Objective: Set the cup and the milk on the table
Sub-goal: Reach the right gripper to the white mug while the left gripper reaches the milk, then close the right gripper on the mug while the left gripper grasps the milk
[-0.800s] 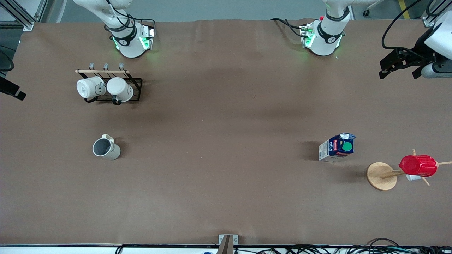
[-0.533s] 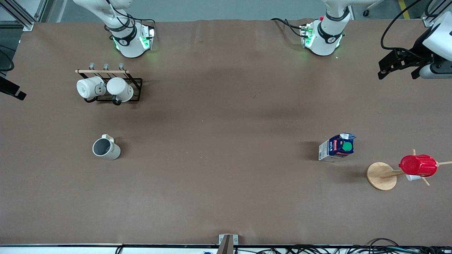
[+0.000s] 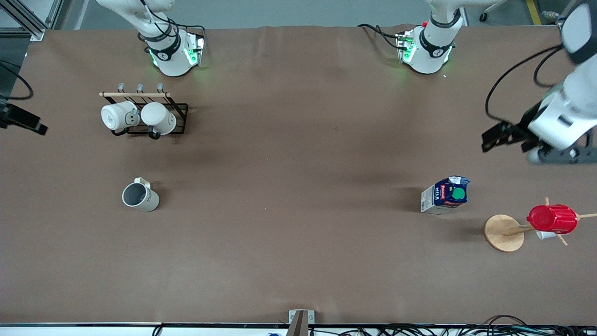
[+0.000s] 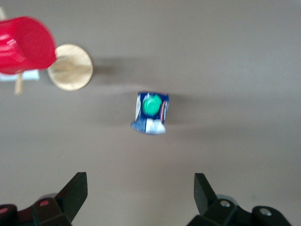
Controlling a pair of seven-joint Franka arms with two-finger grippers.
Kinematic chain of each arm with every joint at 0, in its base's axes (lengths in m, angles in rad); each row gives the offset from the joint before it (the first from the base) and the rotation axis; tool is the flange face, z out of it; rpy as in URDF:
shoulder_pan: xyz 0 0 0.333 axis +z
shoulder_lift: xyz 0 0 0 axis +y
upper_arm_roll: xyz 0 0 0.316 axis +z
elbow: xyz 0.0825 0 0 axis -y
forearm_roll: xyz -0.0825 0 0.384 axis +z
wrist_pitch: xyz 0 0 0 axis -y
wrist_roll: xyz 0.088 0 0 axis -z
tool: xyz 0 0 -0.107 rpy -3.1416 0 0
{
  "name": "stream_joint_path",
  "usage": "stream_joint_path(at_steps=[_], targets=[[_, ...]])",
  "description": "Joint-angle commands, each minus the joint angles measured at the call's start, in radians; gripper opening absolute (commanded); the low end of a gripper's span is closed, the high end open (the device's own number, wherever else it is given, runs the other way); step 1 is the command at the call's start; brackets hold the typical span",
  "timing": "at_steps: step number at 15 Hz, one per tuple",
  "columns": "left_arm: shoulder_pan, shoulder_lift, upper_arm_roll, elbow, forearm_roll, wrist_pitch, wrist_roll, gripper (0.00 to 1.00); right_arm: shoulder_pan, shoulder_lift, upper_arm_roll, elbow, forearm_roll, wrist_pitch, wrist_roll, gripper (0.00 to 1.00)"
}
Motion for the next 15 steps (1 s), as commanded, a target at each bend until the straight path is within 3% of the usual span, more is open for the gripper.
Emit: stream_joint_path(at_steps=[1,4,10,15], targets=[[-0.013,0.091,0.001,-0.013,0.054,0.094,0.014,1.0,0.017,-0.005,0.001,-0.209,0.007,0.213,-0.05,1.0],[-0.013,0.179,-0.014,-0.013,0.056,0.165,0.016,1.0,0.023,0.059,0.001,-0.332,0.004,0.434,-0.125,1.0],[-0.012,0.257,-0.014,-0.022,0.065,0.189,0.048,1.0,0.052,0.272,0.003,-0.427,-0.014,0.815,-0.225,1.0],[-0.012,0.262,-0.015,-0.078,0.065,0.246,0.048,0.89,0.048,0.317,0.003,-0.472,-0.016,0.916,-0.296,1.0]])
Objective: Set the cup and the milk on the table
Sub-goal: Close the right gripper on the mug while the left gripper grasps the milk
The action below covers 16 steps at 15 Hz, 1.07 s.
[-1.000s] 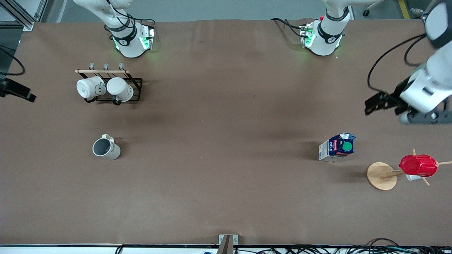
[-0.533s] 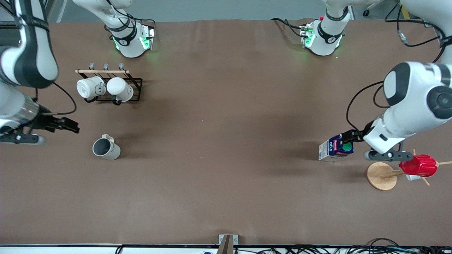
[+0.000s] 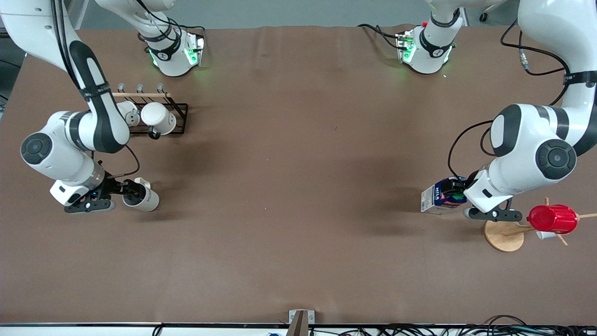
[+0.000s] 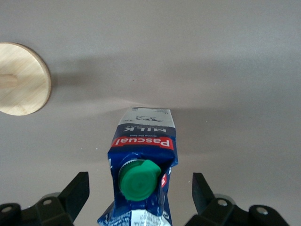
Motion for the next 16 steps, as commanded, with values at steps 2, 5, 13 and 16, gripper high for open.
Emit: stream_joint_path(at_steps=[2,5,13,16], targets=[[-0.001,-0.003,-0.002,-0.029,0.018,0.03,0.014,0.83,-0.005,0.007,0.004,-0.046,-0.011,0.087,-0.019,1.0],[-0.002,-0.005,-0.002,-0.039,0.018,0.028,0.014,0.68,0.0,0.02,0.002,-0.052,-0.011,0.1,-0.021,0.79],[-0.001,-0.023,-0.004,-0.034,0.017,0.009,0.009,0.4,-0.003,0.028,0.004,-0.015,-0.005,0.066,0.016,0.0],[0.001,-0.037,-0.016,-0.023,0.017,-0.002,-0.005,0.38,0.018,0.019,0.019,0.118,0.004,-0.137,0.053,0.0]])
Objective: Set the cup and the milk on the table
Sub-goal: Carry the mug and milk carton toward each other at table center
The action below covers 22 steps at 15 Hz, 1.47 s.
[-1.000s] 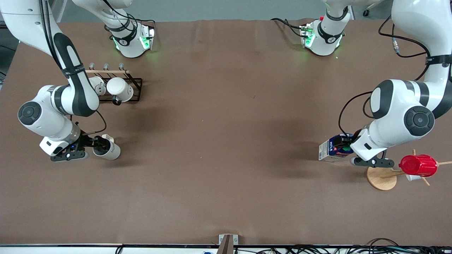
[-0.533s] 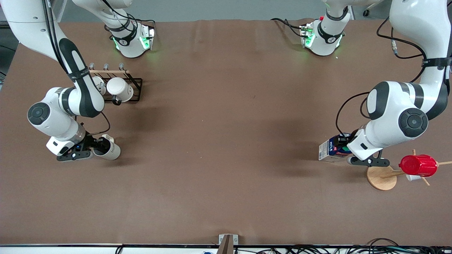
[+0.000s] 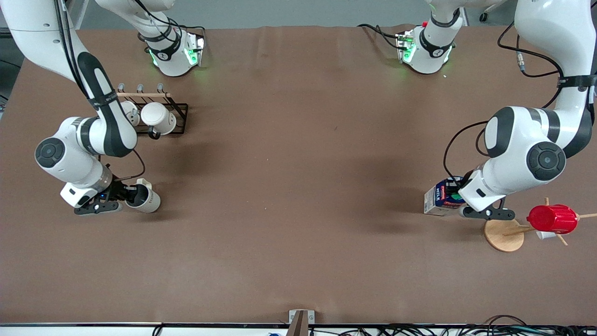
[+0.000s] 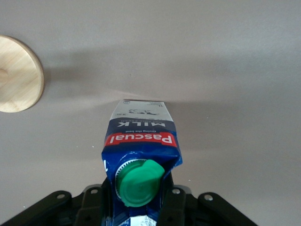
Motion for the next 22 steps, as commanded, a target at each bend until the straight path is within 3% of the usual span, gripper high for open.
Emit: stream_joint_path(at_steps=[1,4,7,13,18,22], targets=[[0.002,-0.034,-0.012,0.009,0.015,-0.015,-0.005,0.38,0.035,-0.019,0.037,0.173,0.003,-0.206,0.112,0.0],[0.002,-0.036,-0.032,0.052,-0.002,-0.06,-0.019,0.38,0.098,0.037,0.071,0.407,-0.001,-0.392,0.341,0.0],[-0.002,-0.034,-0.073,0.08,-0.007,-0.079,-0.099,0.38,0.179,0.084,0.127,0.49,-0.003,-0.399,0.448,0.0],[-0.054,-0.012,-0.118,0.141,-0.045,-0.079,-0.277,0.38,0.428,0.284,0.132,0.714,-0.069,-0.39,0.796,0.0],[-0.153,0.047,-0.118,0.218,-0.045,-0.079,-0.462,0.36,0.544,0.406,0.131,0.821,-0.084,-0.35,0.895,0.0],[-0.244,0.111,-0.118,0.285,-0.045,-0.077,-0.6,0.36,0.609,0.421,0.132,0.819,-0.1,-0.344,0.928,0.02]])
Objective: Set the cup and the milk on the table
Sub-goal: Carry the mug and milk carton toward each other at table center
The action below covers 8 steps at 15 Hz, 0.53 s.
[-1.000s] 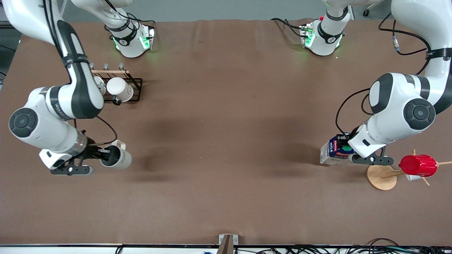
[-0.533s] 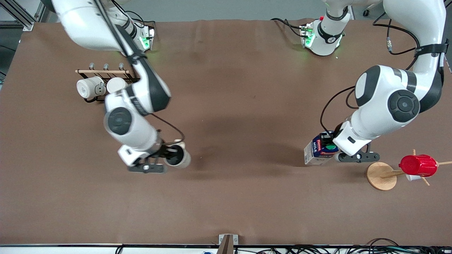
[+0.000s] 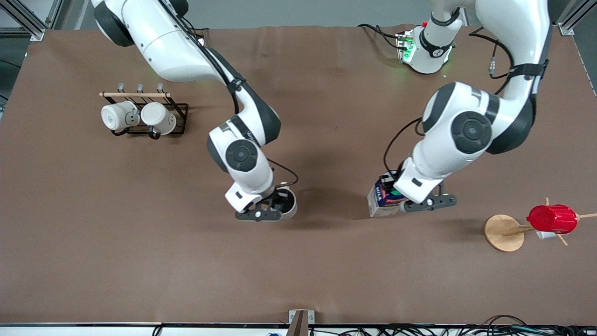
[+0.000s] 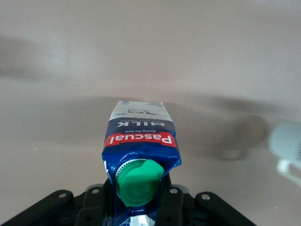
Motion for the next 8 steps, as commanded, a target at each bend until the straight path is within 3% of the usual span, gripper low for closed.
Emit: stream_joint_path(at_steps=[1,8], targets=[[-0.058,0.072,0.004,0.097,-0.009,-0.02,-0.094,0.36,0.04,0.026,-0.002,0.03,-0.042,0.004,0.083,0.02],[-0.155,0.166,0.004,0.194,-0.009,-0.004,-0.28,0.36,0.076,0.067,-0.002,0.019,-0.092,0.05,0.132,0.08]])
